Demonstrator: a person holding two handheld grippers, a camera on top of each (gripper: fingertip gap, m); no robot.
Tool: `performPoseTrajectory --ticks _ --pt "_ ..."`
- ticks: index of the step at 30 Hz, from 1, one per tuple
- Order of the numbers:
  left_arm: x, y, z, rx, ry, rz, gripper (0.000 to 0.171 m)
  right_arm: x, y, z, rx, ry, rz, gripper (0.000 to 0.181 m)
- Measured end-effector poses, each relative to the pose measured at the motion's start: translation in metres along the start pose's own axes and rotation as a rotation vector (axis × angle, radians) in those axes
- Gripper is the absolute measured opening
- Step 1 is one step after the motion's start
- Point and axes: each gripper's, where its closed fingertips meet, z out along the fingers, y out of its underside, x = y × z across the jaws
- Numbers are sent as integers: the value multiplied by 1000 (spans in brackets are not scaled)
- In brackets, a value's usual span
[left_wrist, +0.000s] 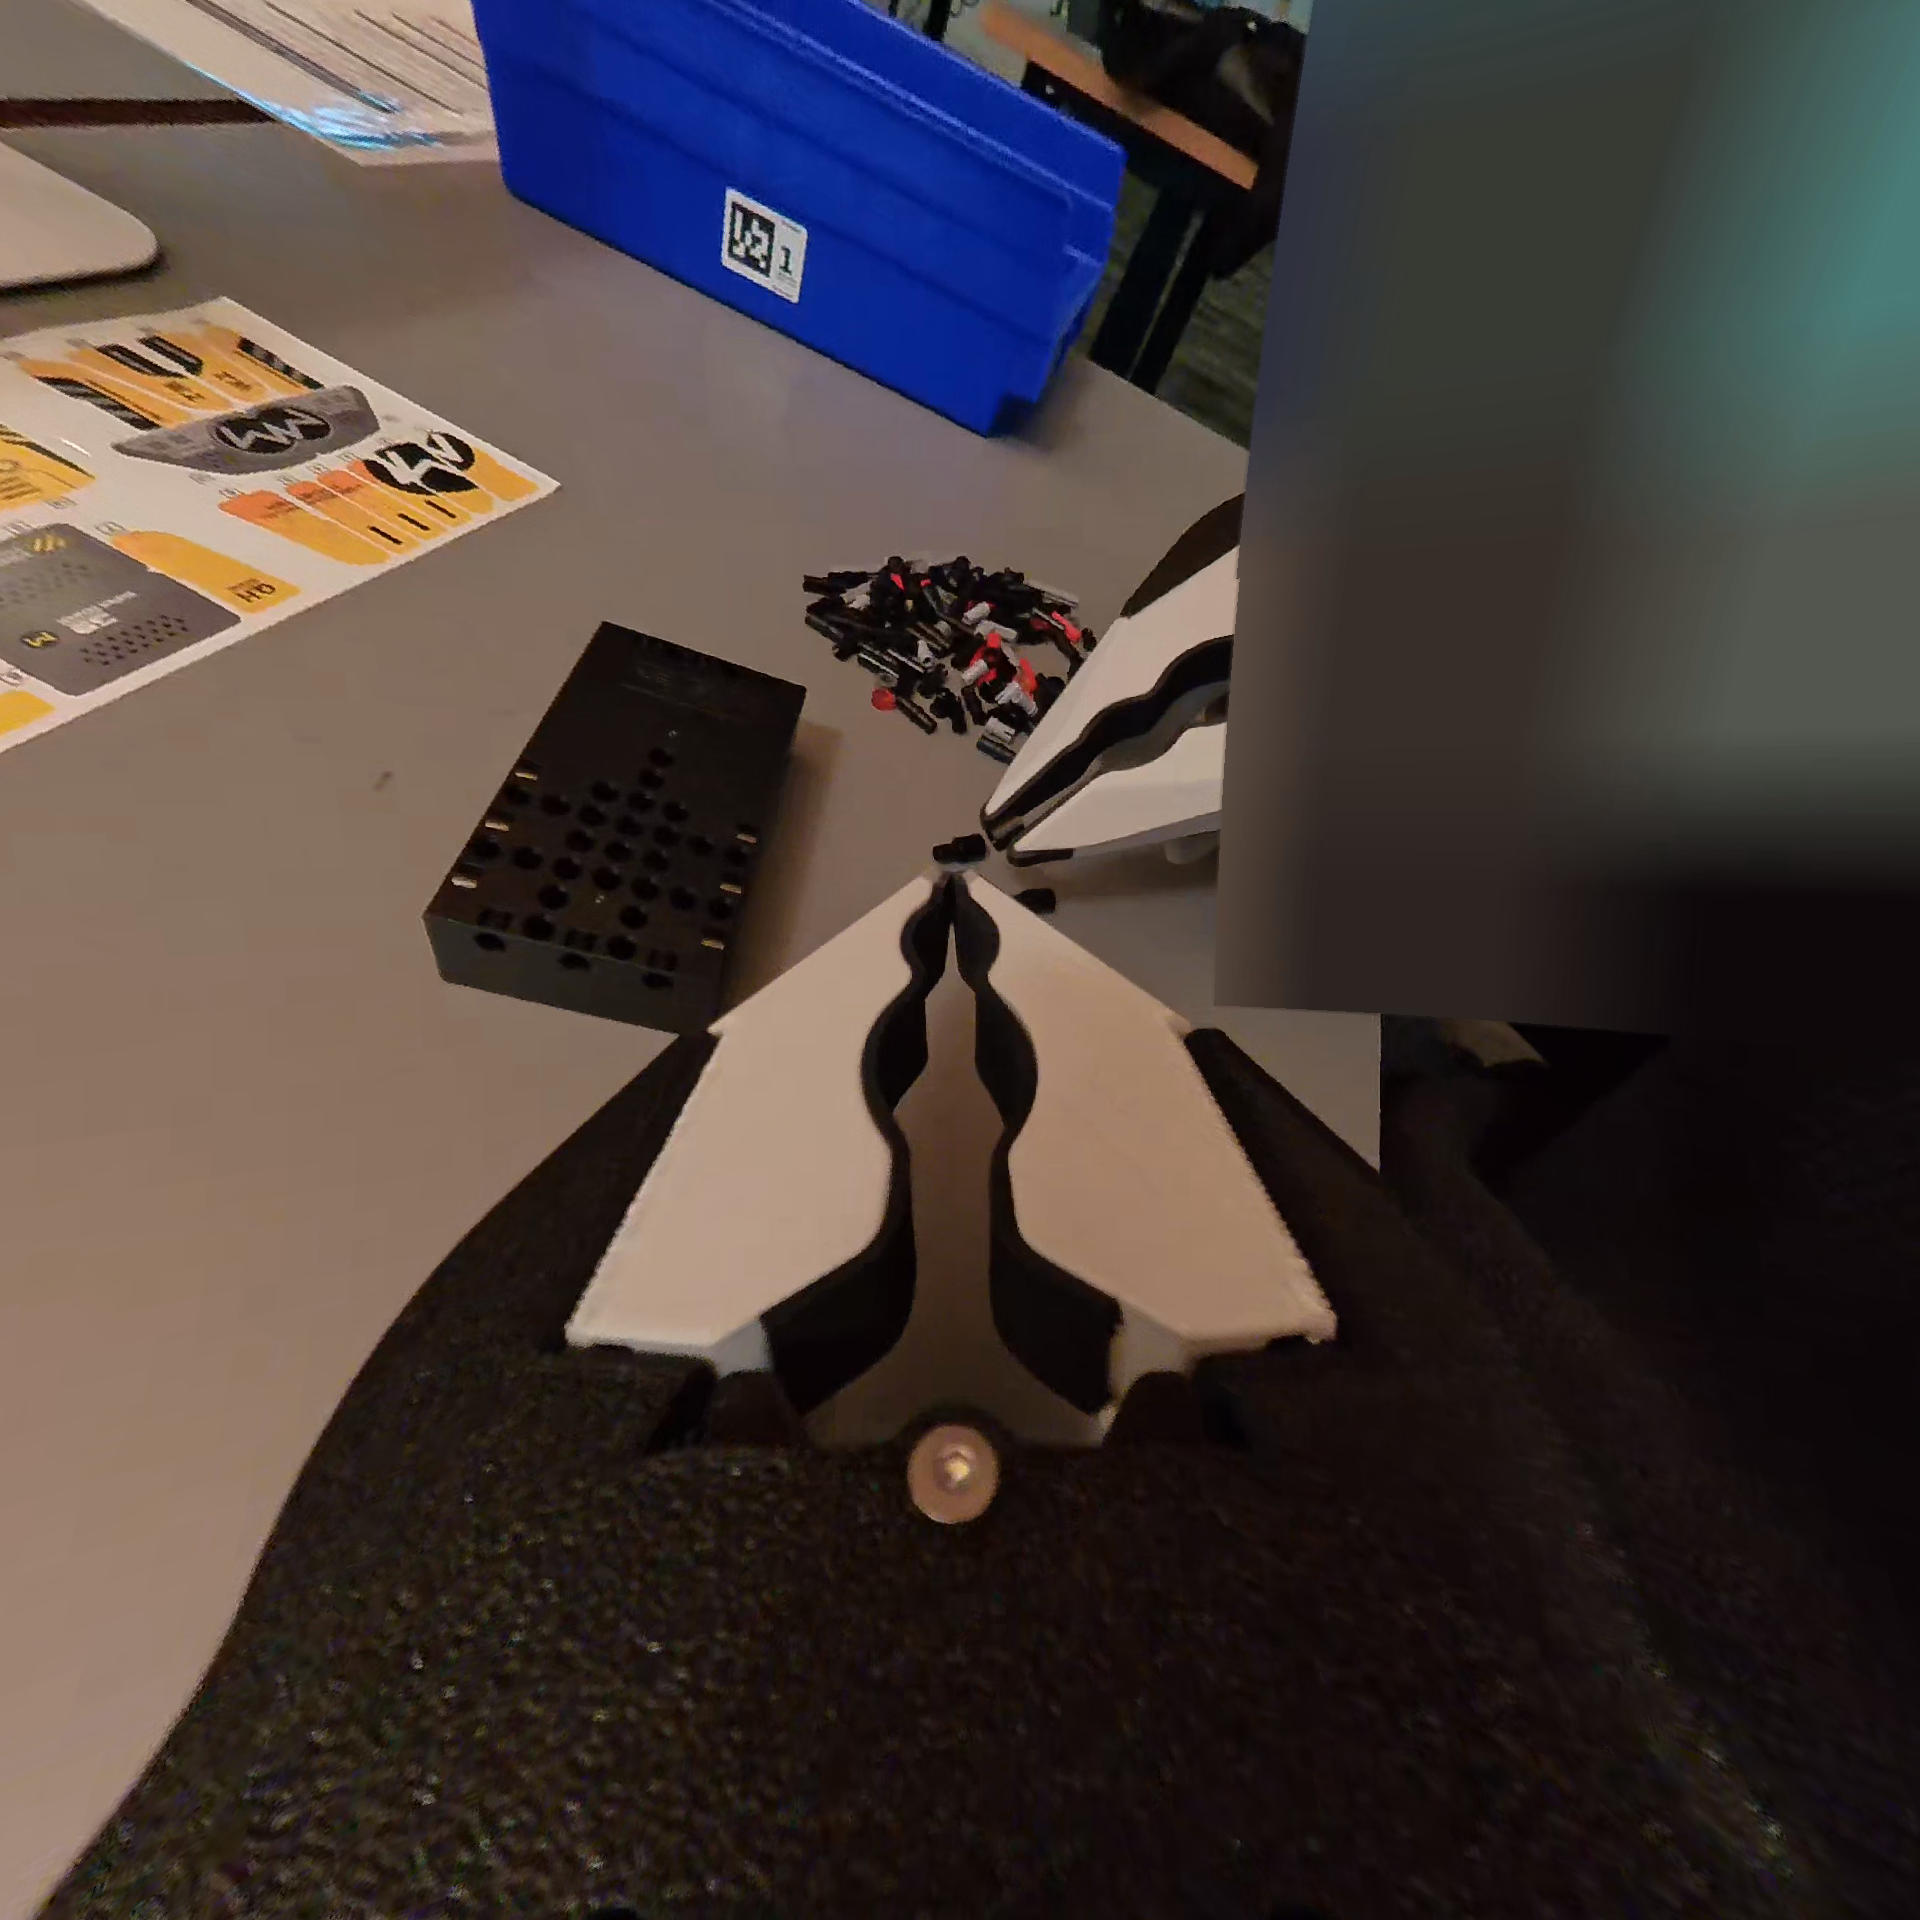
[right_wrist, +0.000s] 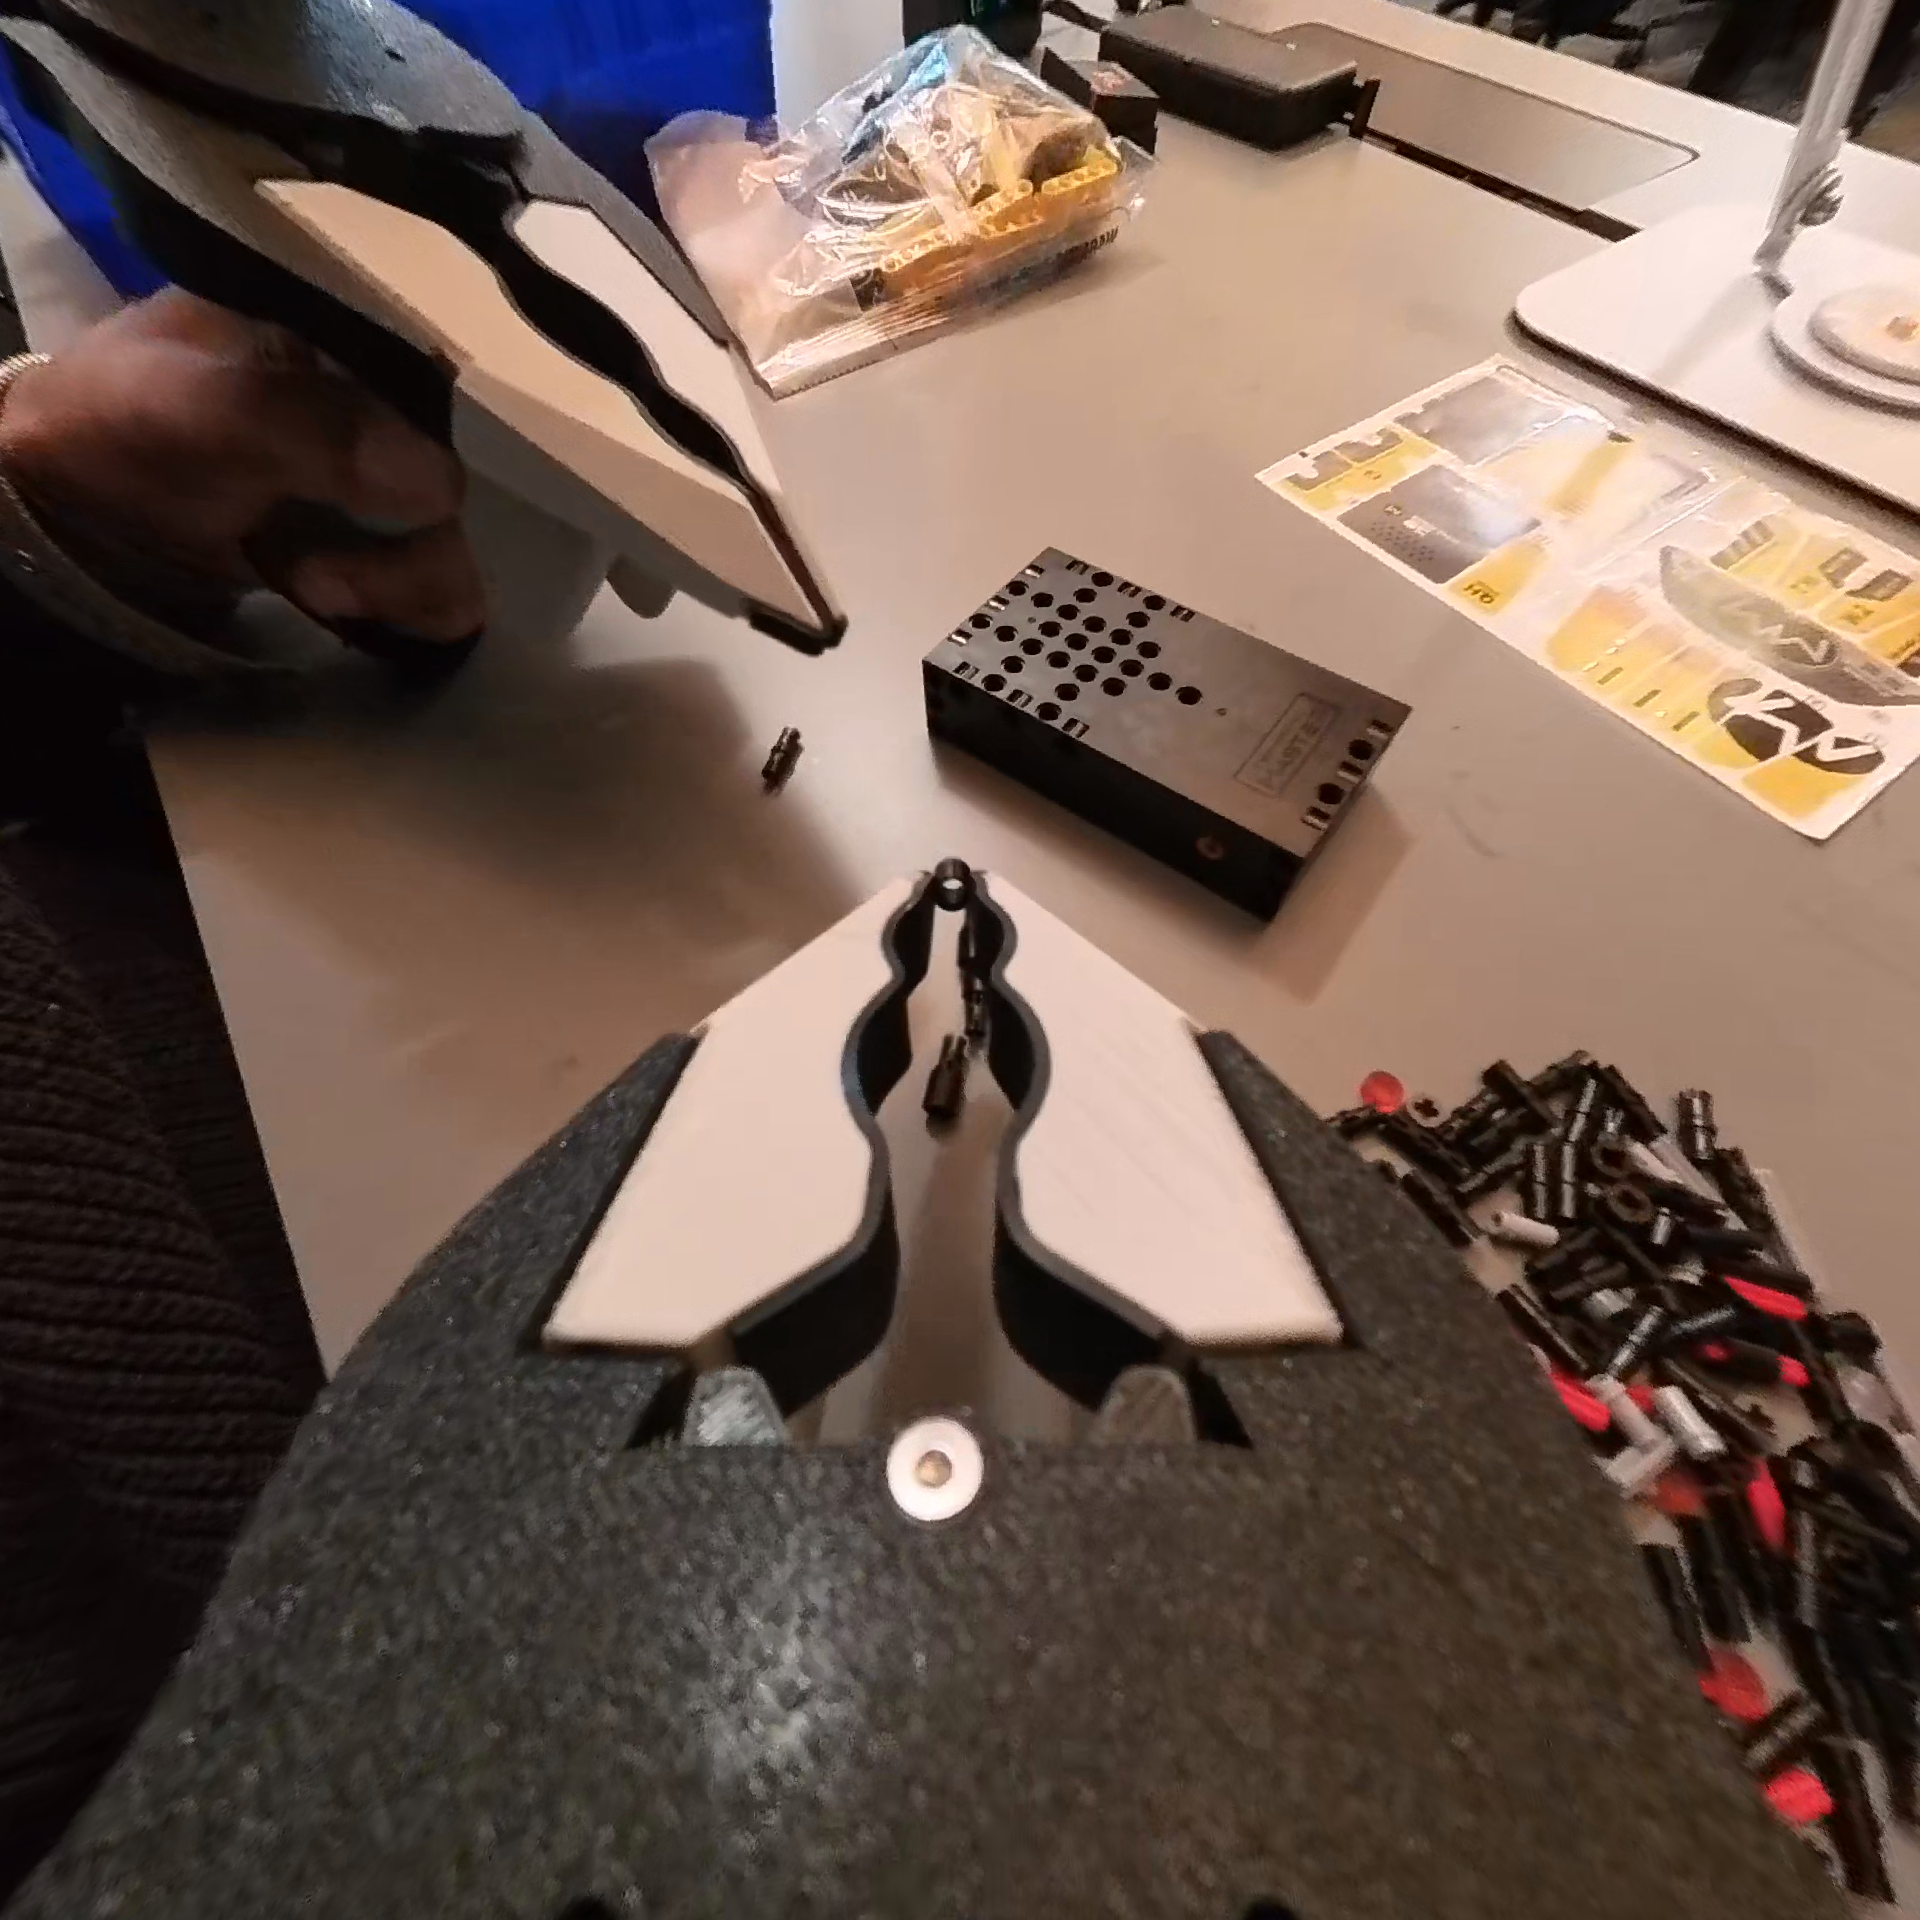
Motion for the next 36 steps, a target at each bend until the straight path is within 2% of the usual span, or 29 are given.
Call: performPoseTrajectory --ticks 18,31,34,36 --pt "7 7 4 -44 22 25 0 0 6 5 -46 31 -38 6" --pt "12 3 2 -12 40 26 0 -2 7 6 -56 20 -45 7" --pt "-6 -2 -12 -11 -57 65 0 -2 4 4 -35 2 -19 7" --pt "-22 6 -23 -76 -138 94 10 -2 4 4 -36 -1 -18 7"
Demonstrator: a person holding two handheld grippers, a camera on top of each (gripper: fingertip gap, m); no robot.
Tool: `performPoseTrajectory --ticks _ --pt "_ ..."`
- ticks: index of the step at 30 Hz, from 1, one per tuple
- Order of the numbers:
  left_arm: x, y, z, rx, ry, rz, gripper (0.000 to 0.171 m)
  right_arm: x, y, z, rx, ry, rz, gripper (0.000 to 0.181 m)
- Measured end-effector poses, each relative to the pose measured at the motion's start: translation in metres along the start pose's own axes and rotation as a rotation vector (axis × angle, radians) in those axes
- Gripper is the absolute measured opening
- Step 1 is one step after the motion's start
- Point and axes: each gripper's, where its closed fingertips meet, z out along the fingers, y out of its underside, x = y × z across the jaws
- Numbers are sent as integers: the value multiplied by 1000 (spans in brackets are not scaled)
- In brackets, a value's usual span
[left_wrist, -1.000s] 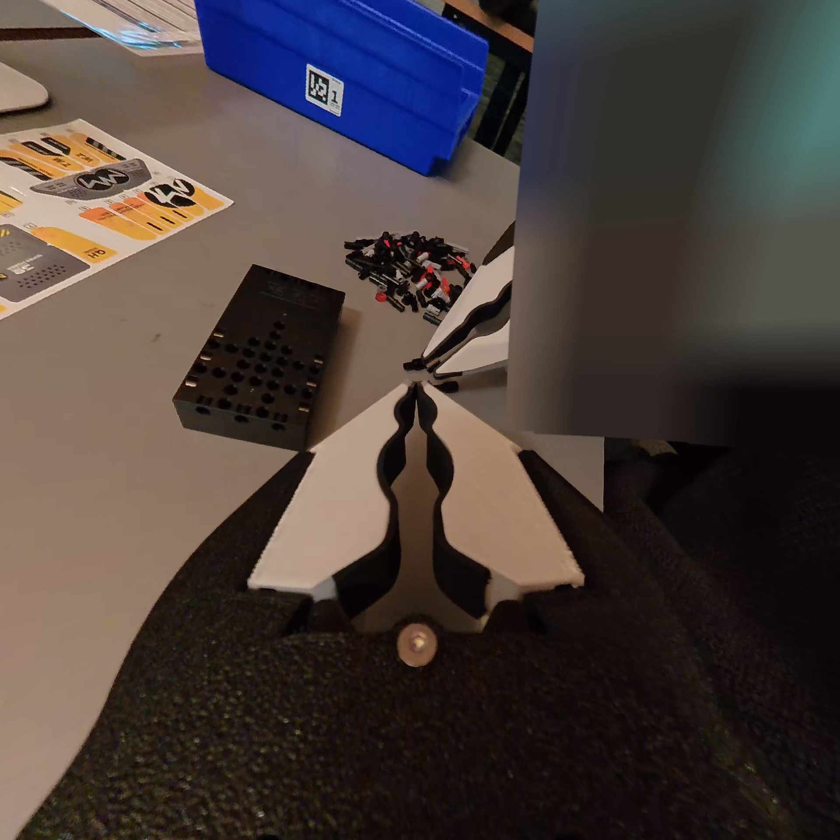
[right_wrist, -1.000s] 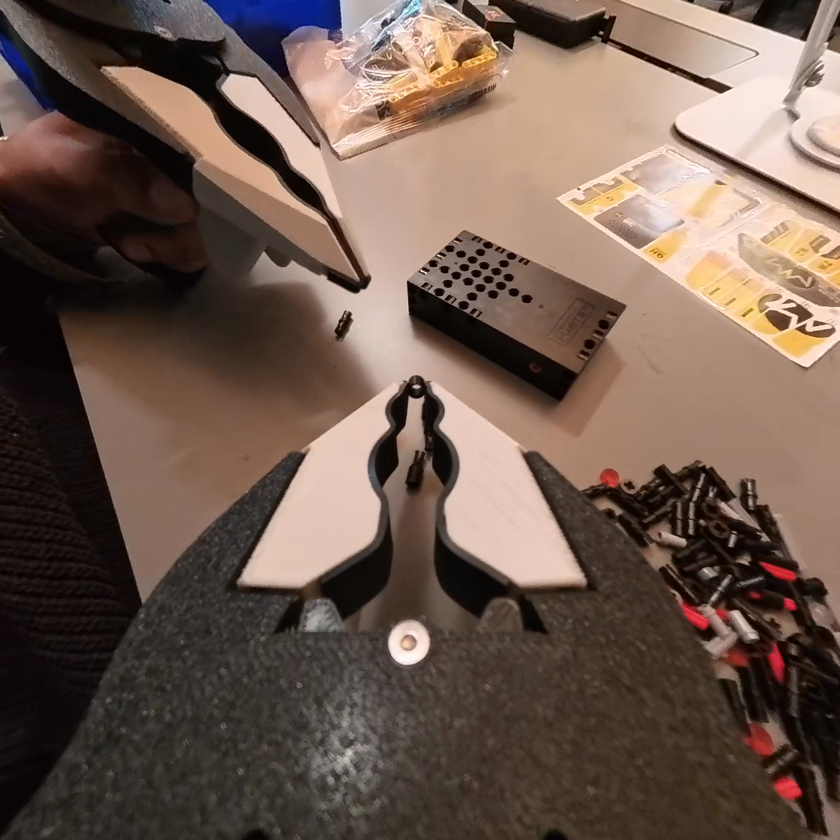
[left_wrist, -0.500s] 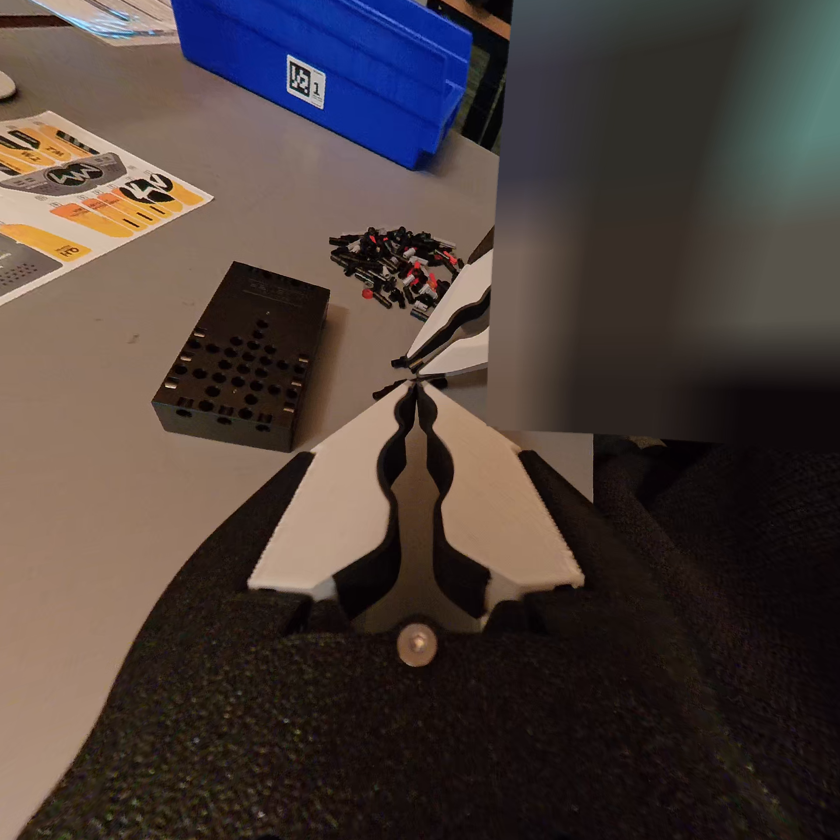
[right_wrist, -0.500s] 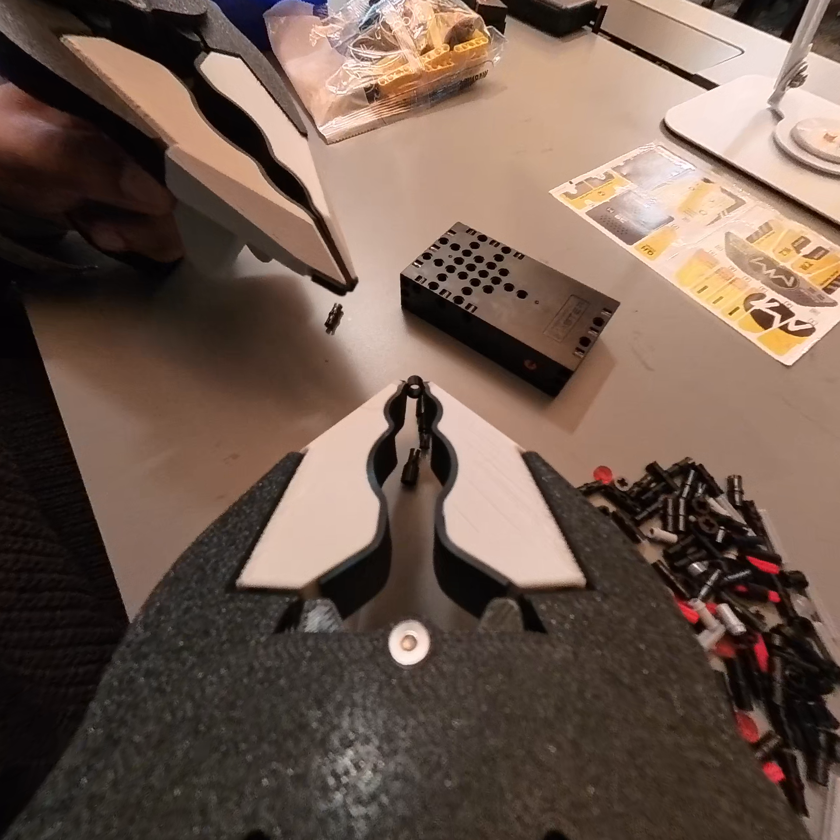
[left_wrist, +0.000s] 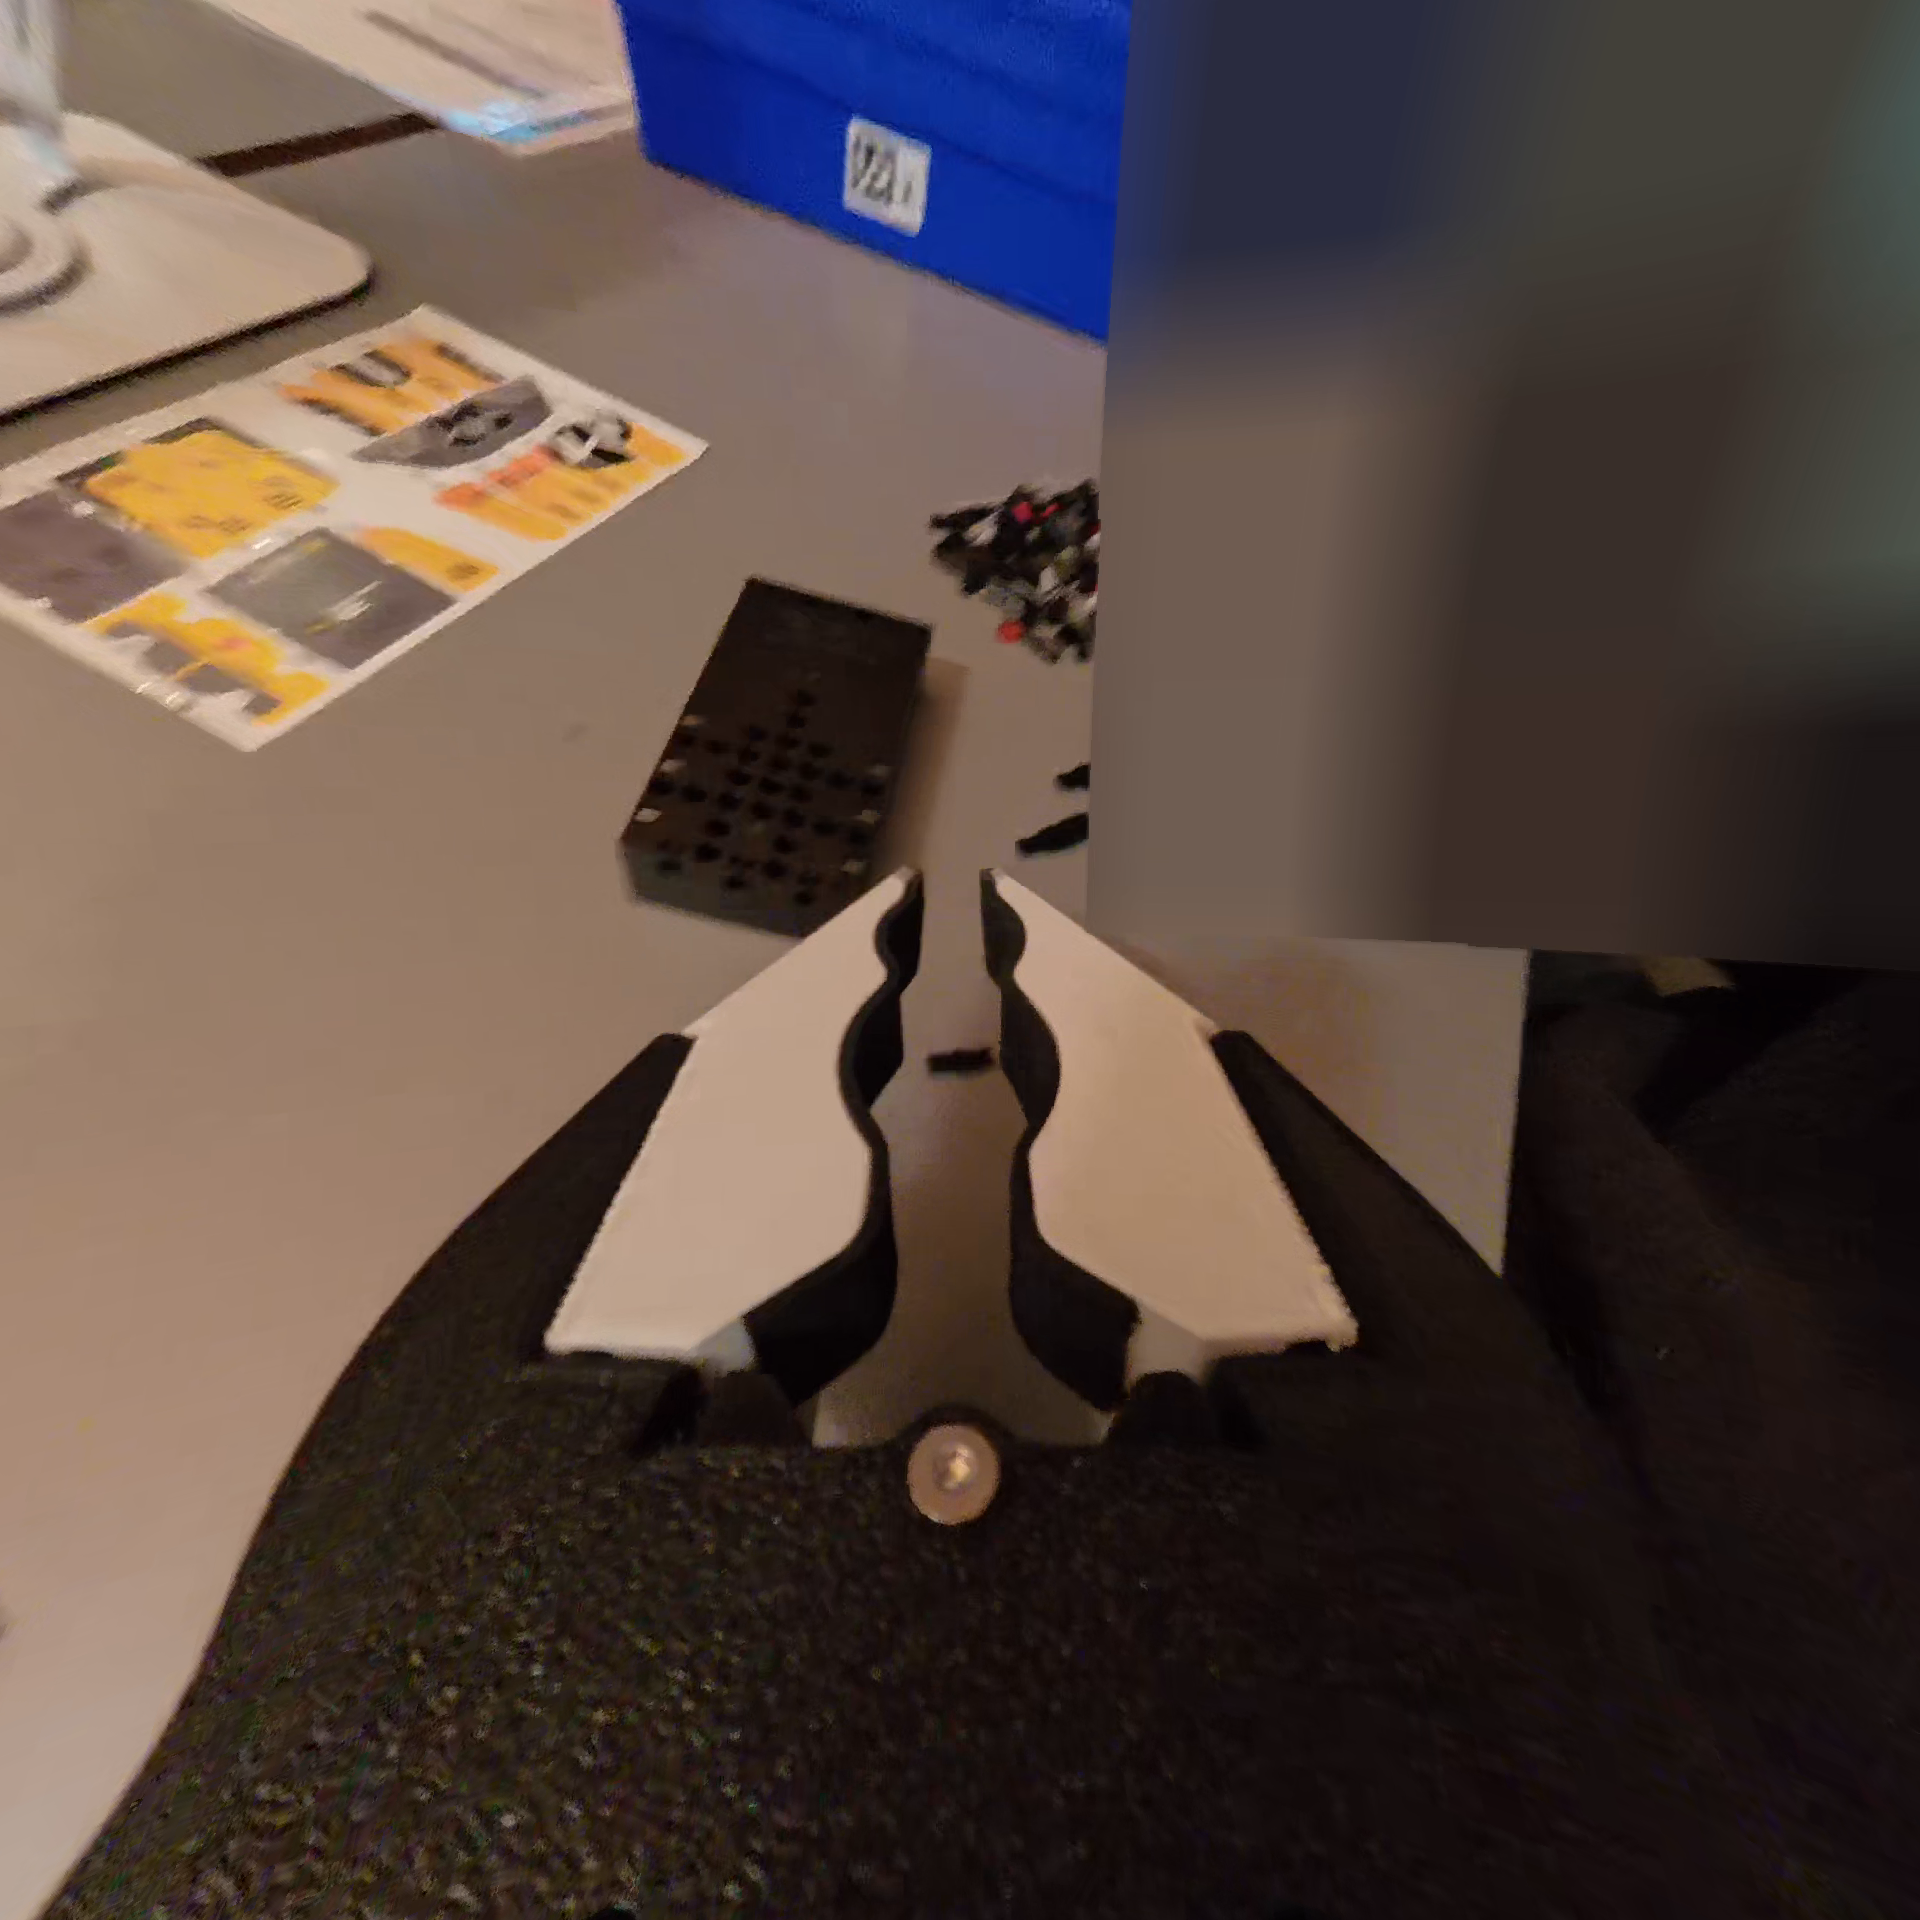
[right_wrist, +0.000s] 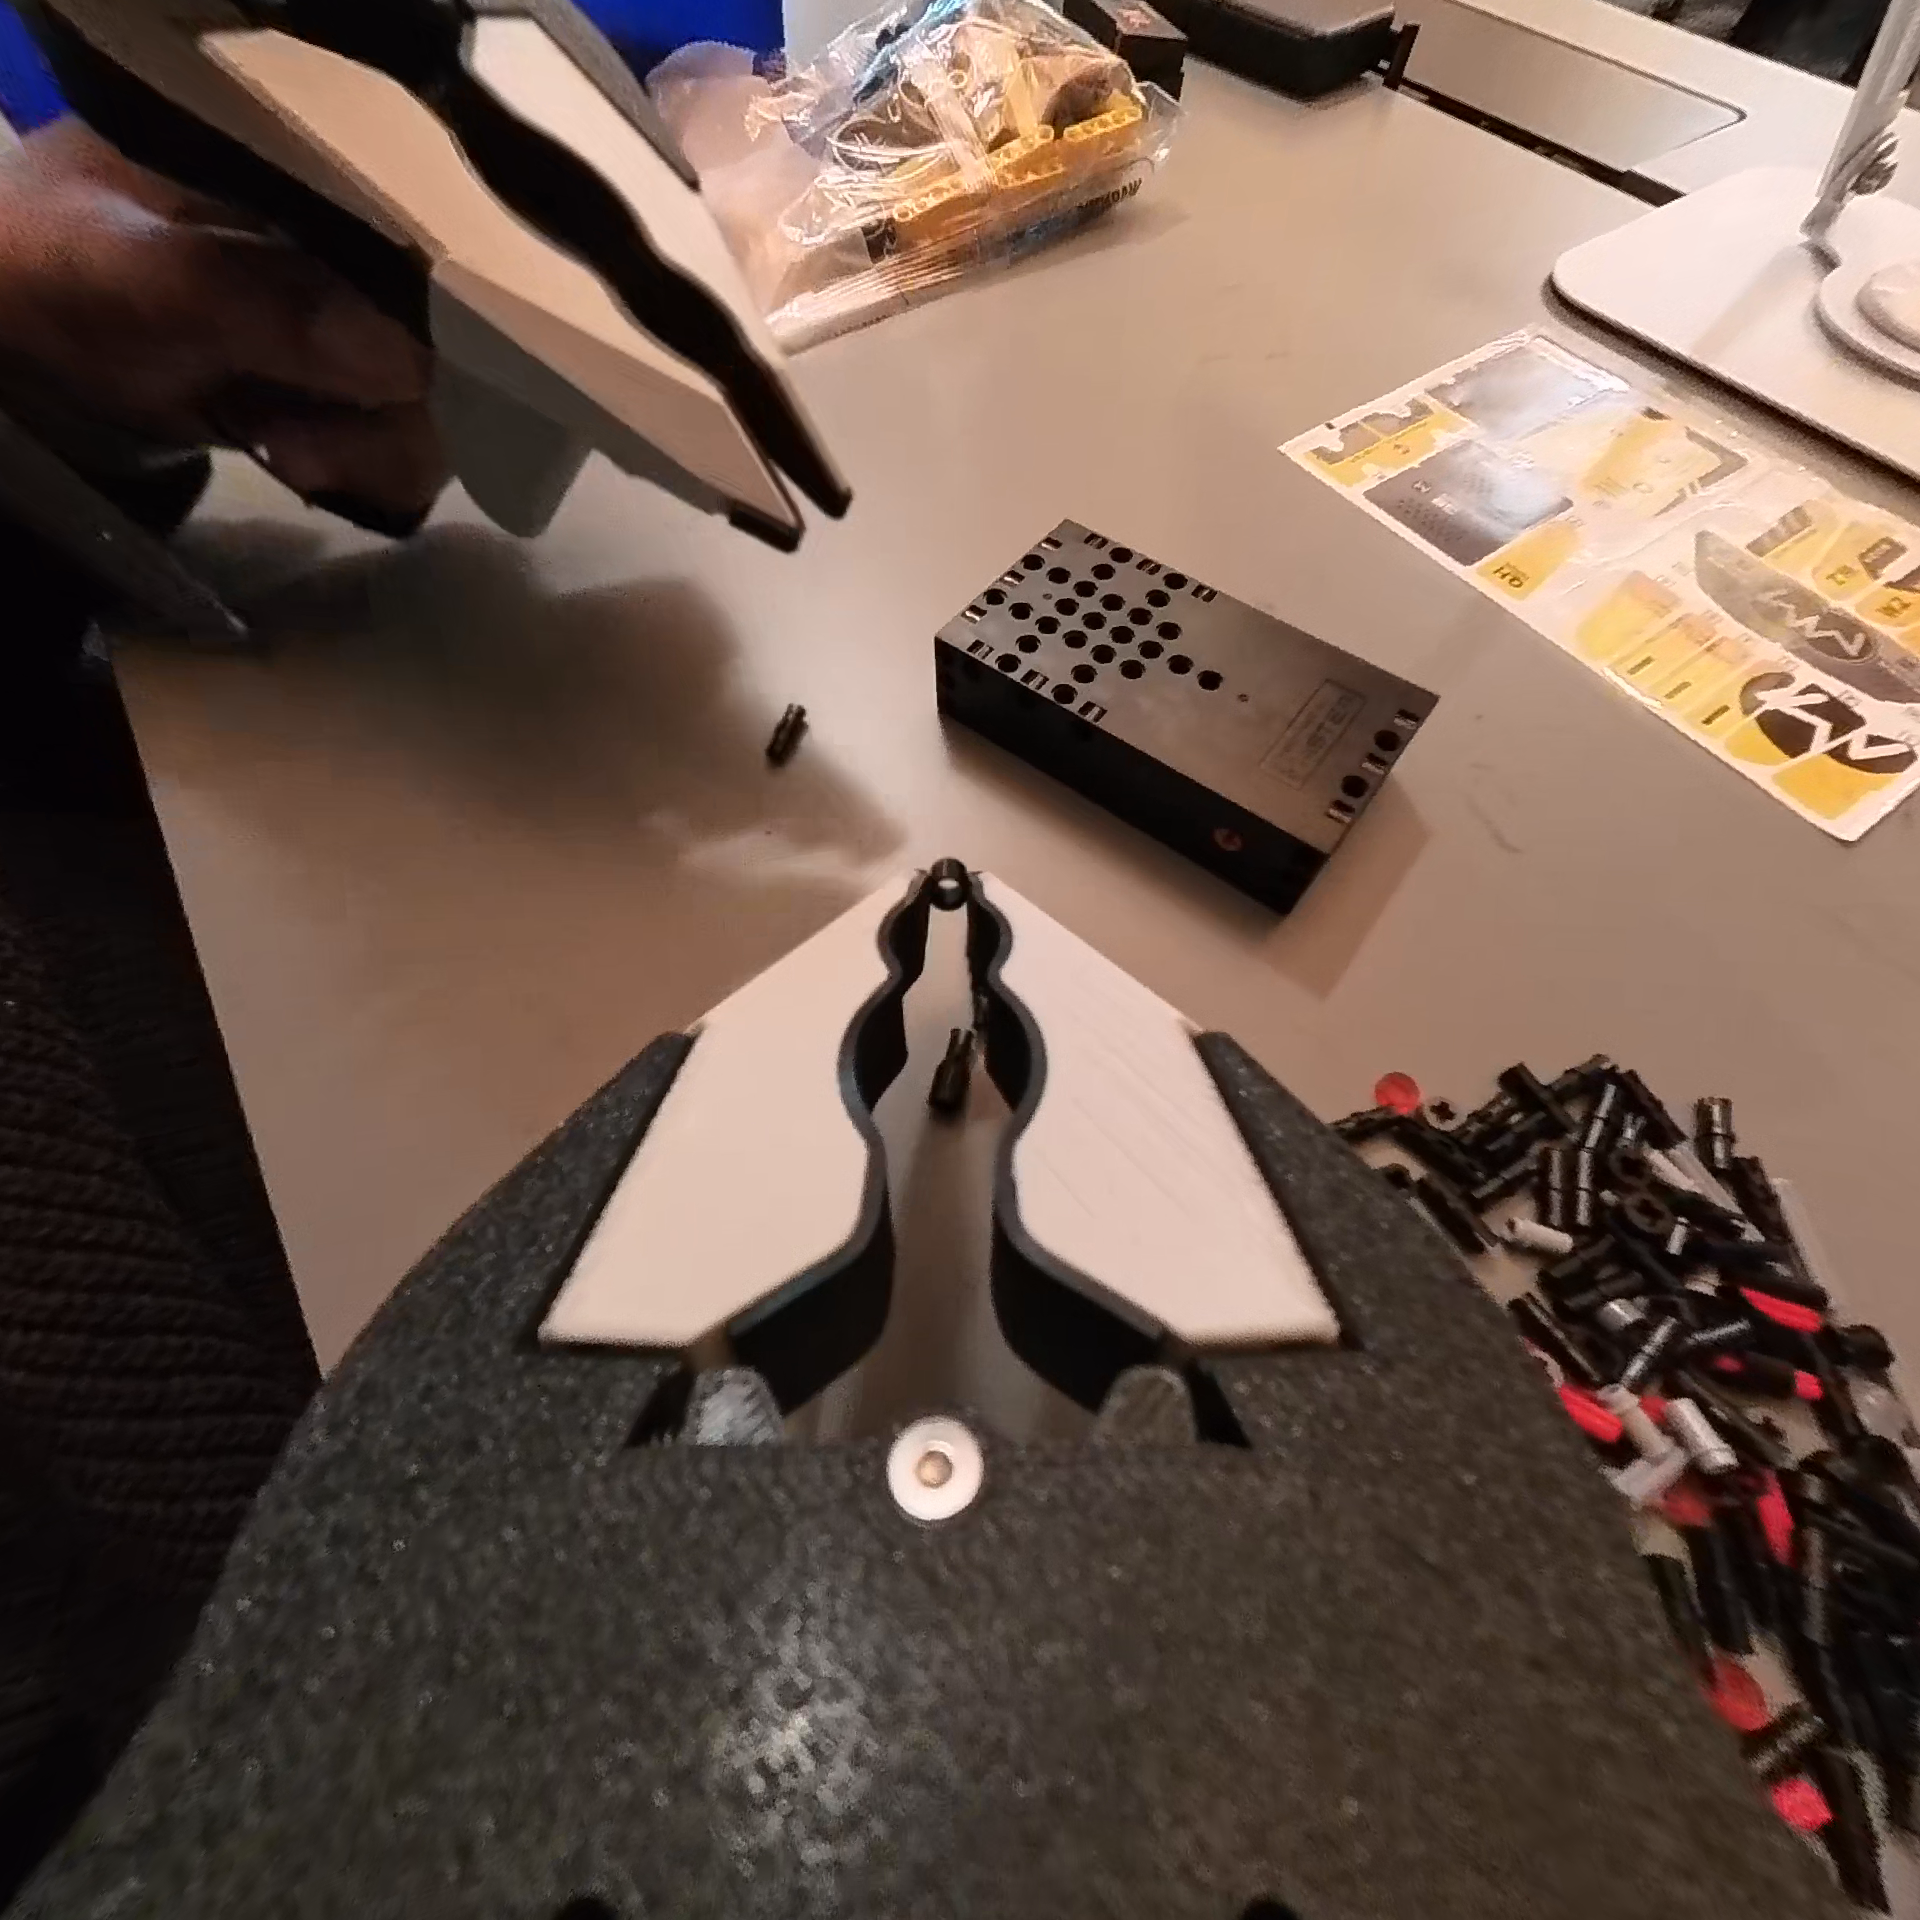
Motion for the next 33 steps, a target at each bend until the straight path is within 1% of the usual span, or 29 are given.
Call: performPoseTrajectory --ticks 1,3,5,7,9,11,14,16,18,20,25,28,30,32,33 --pt "-4 4 -3 -23 -5 -3 14 1 1 1 -6 10 0 7" --pt "-3 9 -9 -32 36 -12 15 1 1 2 -14 16 -3 7" --pt "-7 14 -10 -52 45 -14 17 -4 -1 3 -10 -3 2 7" --pt "-16 21 -4 -80 11 -42 18 -16 -1 2 -4 -47 4 7" --pt "-9 31 1 -146 46 -15 19 -22 1 -1 -7 -52 -27 7" --pt "0 36 4 -179 98 23 20 -25 3 -4 -9 -74 -23 7" --pt "7 42 7 -225 151 73 21 -28 0 -9 27 -102 -4 7" --pt "2 48 10 -275 135 130 21 -29 -3 -11 51 -109 -10 7" --pt "-12 54 14 -323 53 182 22 -32 -4 -13 65 -113 -28 7" --pt "-7 54 14 -326 80 203 22 -34 -3 -13 57 -118 -41 7" --pt "-4 56 12 -324 74 210 25 -38 -1 -12 41 -141 -53 7" --pt "-14 51 13 -300 -1 167 26 -36 -1 -11 37 -134 -66 7" --pt "-27 41 11 -241 -75 132 26 -36 0 -10 32 -132 -71 7" --pt "-33 32 11 -198 -83 94 26 -35 0 -9 32 -131 -73 7" --pt "-35 32 13 -204 -77 79 26 -35 -1 -9 34 -129 -73 7"
